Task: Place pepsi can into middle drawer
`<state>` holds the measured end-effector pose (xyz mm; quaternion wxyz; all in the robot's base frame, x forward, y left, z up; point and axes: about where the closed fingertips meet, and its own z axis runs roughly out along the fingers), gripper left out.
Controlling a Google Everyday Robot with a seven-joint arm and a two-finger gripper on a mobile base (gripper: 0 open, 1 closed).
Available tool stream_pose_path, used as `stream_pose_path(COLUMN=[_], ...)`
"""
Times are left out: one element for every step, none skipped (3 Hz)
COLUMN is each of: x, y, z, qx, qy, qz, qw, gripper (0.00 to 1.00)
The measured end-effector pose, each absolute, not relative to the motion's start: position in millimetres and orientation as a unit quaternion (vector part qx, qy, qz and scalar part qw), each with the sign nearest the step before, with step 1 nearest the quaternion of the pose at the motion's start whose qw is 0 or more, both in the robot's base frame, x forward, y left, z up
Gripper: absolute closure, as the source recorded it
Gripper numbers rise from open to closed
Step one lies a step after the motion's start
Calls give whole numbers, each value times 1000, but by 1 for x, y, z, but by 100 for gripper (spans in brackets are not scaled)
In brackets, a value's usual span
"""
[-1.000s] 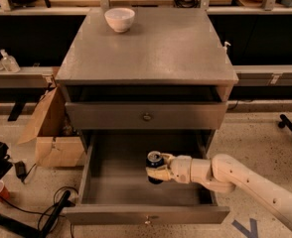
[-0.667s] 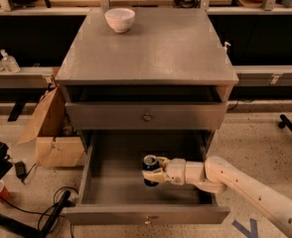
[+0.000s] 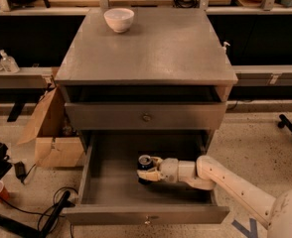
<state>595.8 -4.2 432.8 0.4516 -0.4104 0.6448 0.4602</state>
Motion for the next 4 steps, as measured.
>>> stream_pose_path(x=[598,598,597,596], y=[-2,1,4,6], z=[432,432,432,432], qx=[-411,-411,-412,-413], qy=[643,642,641,640], qz=[462,464,465,467], qw=[452,452,451,450], gripper=[86,63,39,16])
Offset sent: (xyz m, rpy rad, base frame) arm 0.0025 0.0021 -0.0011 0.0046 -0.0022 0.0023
